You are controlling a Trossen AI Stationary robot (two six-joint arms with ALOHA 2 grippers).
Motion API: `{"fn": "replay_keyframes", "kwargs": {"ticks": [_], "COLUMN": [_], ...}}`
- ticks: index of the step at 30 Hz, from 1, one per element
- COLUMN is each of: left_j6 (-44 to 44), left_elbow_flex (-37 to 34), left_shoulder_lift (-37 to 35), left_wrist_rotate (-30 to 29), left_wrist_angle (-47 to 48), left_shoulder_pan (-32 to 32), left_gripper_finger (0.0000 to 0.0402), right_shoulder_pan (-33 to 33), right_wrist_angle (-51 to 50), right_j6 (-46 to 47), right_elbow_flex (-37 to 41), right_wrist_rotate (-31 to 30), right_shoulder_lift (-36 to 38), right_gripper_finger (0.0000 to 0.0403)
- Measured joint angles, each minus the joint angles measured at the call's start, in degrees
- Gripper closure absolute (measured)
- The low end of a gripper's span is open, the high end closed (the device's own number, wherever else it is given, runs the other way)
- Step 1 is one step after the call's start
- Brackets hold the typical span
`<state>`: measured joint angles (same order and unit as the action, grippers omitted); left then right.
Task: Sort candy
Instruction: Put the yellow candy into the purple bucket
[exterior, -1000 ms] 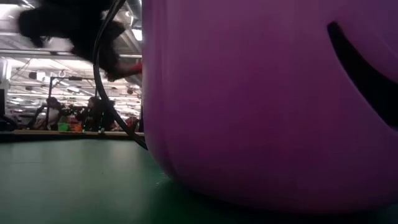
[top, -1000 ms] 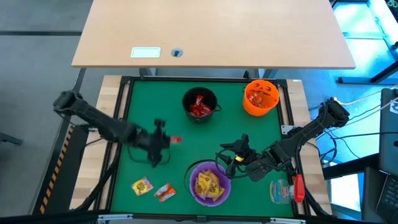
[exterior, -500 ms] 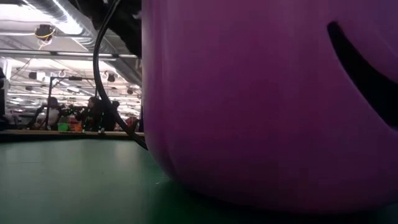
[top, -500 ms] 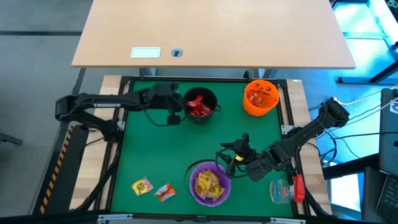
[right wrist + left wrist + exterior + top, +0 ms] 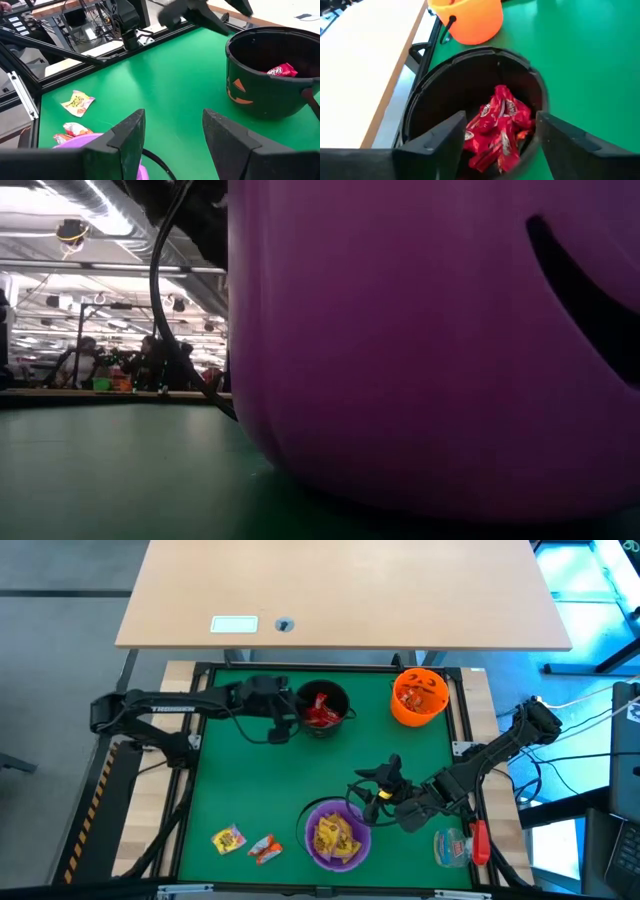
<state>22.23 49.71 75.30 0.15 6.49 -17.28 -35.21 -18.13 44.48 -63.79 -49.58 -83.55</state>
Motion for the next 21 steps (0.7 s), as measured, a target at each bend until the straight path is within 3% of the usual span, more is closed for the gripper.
{"fn": "replay_keyframes", "kwargs": {"ticks": [3,6,8,13,17,21], "left_j6": [-2.4,-7.1,-9.7,-25.2,-40.8,-52.8], "left_elbow_flex": [0.0,0.1,0.1,0.0,-1.5,-2.6], "left_shoulder_lift": [-4.3,-10.4,-13.5,-15.4,-15.2,-13.7], "left_wrist_rotate": [-0.3,3.7,4.7,-3.5,-3.6,-8.2], "left_wrist_angle": [3.8,12.1,21.1,41.2,40.8,38.7], "left_shoulder_pan": [1.7,6.7,13.6,37.4,54.8,65.9], "left_gripper_finger": [0.0156,0.0151,0.0152,0.0161,0.0162,0.0162], "right_shoulder_pan": [0.0,0.0,0.0,0.0,0.0,0.0], "right_wrist_angle": [-0.1,-0.3,-1.1,-2.3,-1.8,-1.8], "right_j6": [0.0,0.0,0.0,0.1,0.2,1.7], "right_elbow_flex": [0.0,0.0,0.0,0.0,0.0,0.0], "right_wrist_rotate": [0.0,0.3,0.2,-0.6,-1.0,-0.7], "right_shoulder_lift": [0.0,0.0,0.0,0.0,0.0,0.0], "right_gripper_finger": [0.0205,0.0205,0.0205,0.0205,0.0205,0.0205]}}
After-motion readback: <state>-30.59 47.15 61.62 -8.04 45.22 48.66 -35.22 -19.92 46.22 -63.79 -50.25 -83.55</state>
